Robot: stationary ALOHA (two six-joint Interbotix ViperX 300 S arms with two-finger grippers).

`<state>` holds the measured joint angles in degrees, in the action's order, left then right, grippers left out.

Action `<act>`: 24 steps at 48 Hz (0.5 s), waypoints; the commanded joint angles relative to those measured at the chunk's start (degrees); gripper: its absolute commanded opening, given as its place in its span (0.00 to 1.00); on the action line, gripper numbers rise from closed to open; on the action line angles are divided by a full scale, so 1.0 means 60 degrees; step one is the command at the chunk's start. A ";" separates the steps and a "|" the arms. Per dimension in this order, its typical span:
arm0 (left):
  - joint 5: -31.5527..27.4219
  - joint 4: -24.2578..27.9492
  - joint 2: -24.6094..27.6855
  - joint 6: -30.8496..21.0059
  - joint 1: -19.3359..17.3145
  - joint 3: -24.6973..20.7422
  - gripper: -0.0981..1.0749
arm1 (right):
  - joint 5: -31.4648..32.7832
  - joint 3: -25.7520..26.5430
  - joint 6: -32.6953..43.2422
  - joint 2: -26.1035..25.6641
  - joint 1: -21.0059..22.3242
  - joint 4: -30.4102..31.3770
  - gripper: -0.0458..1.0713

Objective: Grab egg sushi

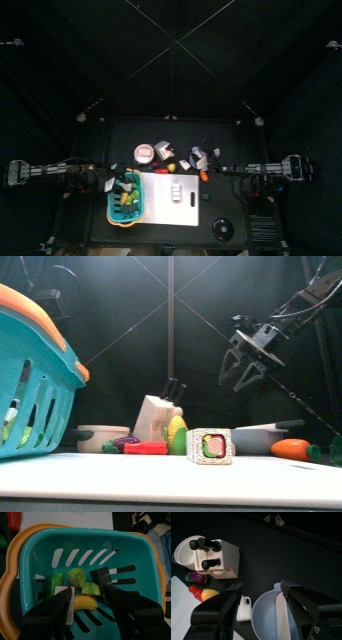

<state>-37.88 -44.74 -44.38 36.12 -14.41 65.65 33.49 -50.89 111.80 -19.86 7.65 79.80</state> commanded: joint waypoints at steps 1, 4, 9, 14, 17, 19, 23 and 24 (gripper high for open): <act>0.0103 -0.0029 0.0029 0.0000 0.0000 -0.0264 0.84 | 0.0015 0.0132 0.0015 -0.0132 -0.0044 0.0000 0.88; 0.0176 0.0000 0.0029 0.0000 -0.0015 -0.0366 0.84 | 0.0015 0.0132 0.0000 -0.0146 -0.0117 -0.0029 0.88; 0.0454 0.0103 0.0029 0.0000 -0.0029 -0.0615 0.84 | 0.0015 0.0132 0.0000 -0.0190 -0.0146 -0.0029 0.88; 0.0923 0.0513 0.0015 0.0000 -0.0044 -0.0806 0.84 | 0.0044 0.0103 -0.0015 -0.0190 -0.0146 -0.0029 0.88; 0.1260 0.0850 0.0029 0.0000 -0.0059 -0.0967 0.84 | 0.0044 0.0103 -0.0015 -0.0190 -0.0103 -0.0029 0.88; 0.1450 0.1025 0.0029 0.0000 -0.0059 -0.1069 0.84 | 0.0044 0.0103 0.0000 -0.0190 -0.0103 -0.0029 0.88; 0.1919 0.1377 0.0117 0.0000 -0.0103 -0.1274 0.84 | 0.0044 0.0088 -0.0015 -0.0176 -0.0073 -0.0029 0.88; 0.2065 0.1509 0.0132 0.0000 -0.0146 -0.1333 0.84 | 0.0044 0.0088 -0.0015 -0.0176 -0.0073 -0.0029 0.88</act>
<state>-28.65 -37.88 -44.12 36.12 -14.68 60.47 33.57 -50.89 111.88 -19.86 6.94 79.45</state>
